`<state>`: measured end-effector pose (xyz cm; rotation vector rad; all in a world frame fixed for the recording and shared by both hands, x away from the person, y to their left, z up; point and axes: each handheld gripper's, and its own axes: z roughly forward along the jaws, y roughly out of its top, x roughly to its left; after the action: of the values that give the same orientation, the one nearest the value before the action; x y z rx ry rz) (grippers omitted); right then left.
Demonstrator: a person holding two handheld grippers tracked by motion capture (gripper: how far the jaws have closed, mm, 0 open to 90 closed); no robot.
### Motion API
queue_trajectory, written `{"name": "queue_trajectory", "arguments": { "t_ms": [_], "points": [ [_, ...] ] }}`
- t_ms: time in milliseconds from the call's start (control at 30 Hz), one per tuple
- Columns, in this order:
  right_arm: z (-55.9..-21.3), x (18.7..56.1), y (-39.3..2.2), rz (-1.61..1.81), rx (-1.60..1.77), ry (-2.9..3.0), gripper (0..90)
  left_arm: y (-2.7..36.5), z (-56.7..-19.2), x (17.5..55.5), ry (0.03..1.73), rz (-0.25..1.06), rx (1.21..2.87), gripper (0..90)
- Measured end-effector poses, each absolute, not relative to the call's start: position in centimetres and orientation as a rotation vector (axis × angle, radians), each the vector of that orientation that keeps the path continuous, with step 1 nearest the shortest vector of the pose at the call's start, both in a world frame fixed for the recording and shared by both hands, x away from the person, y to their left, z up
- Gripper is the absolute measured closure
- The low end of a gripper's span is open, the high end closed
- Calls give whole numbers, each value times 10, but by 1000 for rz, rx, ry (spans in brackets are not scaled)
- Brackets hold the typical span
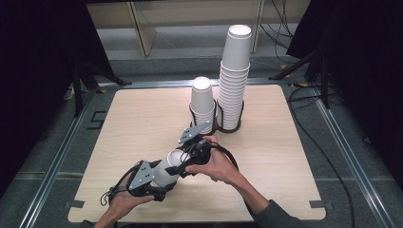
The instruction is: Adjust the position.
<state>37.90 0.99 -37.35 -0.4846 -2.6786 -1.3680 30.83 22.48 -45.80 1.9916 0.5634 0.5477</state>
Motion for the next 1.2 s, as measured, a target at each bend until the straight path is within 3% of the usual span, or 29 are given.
{"name": "queue_trajectory", "arguments": {
  "t_ms": [133, 333, 700, 1200],
  "points": [
    [-377, 380, 11, -1358, -471, -2660, 225, 226, -459, 309, 561, 539, 2006, 131],
    [-375, 383, 5, -1385, -529, -2600, 241, 229, -460, 310, 575, 547, 1902, 64],
    [-374, 398, -15, -1516, -577, -2385, 245, 233, -456, 309, 538, 540, 1722, 54],
    [-371, 400, -20, -1520, -508, -2459, 214, 236, -450, 310, 523, 567, 1789, 130]
  ]
}}
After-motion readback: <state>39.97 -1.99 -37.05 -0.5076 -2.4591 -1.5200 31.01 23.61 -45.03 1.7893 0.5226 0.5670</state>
